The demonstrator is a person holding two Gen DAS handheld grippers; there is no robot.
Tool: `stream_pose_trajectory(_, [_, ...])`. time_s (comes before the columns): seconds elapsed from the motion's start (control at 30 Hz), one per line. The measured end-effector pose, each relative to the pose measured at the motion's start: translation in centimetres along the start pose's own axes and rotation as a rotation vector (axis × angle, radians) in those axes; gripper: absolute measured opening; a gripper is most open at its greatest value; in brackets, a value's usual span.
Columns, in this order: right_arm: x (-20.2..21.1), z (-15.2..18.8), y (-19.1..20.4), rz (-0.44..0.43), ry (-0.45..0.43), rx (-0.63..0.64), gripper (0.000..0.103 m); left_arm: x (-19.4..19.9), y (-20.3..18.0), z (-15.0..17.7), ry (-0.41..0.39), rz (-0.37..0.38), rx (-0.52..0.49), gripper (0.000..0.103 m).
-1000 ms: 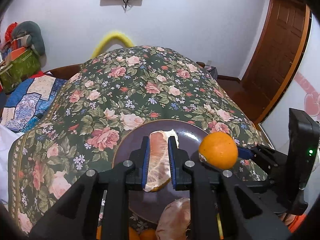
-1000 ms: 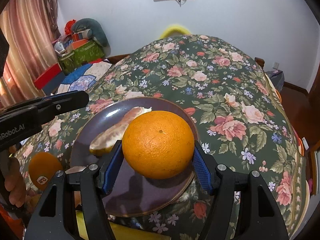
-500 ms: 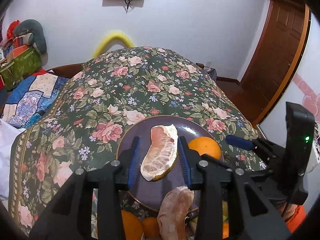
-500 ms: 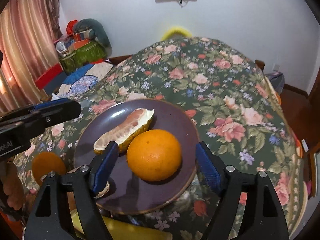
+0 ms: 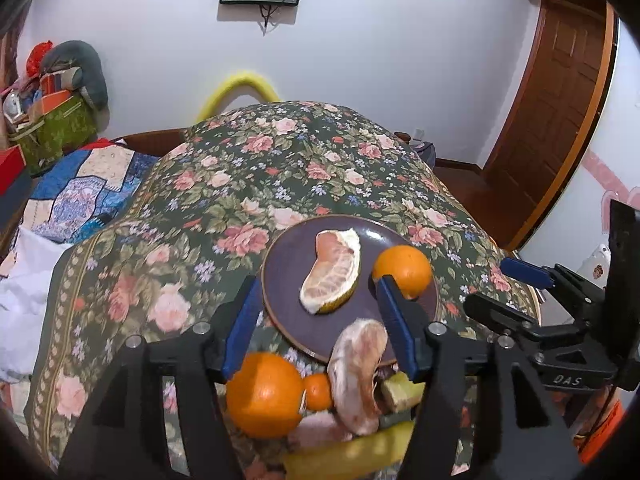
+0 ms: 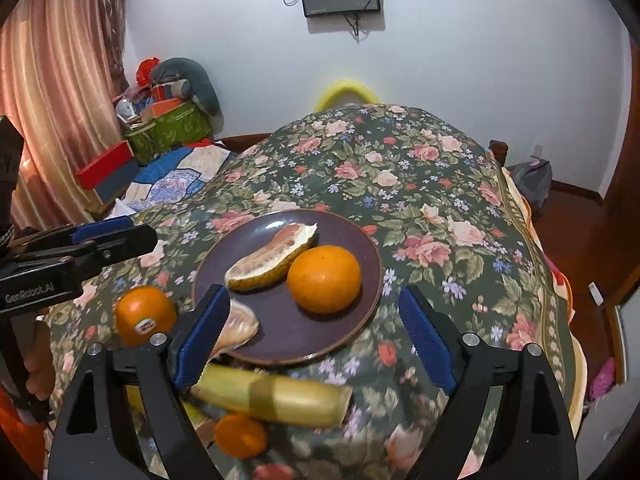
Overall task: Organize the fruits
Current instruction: 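Grasp the green cylinder with the right gripper while the left grasps another orange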
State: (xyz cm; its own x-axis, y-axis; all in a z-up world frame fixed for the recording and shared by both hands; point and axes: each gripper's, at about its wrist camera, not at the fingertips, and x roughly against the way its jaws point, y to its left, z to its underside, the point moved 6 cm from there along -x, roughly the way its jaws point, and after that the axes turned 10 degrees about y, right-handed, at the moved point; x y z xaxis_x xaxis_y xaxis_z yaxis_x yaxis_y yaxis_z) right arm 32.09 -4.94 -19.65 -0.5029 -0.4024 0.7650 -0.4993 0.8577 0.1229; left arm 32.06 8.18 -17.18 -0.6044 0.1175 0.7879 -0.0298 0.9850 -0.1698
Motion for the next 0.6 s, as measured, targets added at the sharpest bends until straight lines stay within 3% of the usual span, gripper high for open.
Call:
stream_pose_trajectory(0.23, [-0.8, 2.3, 1.5, -0.002, 0.041, -0.005, 0.099, 0.4, 1.5, 2.8, 0.038, -0.004, 0.03, 0.066])
stream_pose_trajectory(0.6, [-4.3, 4.7, 4.2, 0.004, 0.13, 0.027, 0.1, -0.4, 3.5, 6.2, 0.103, -0.036, 0.052, 0.069])
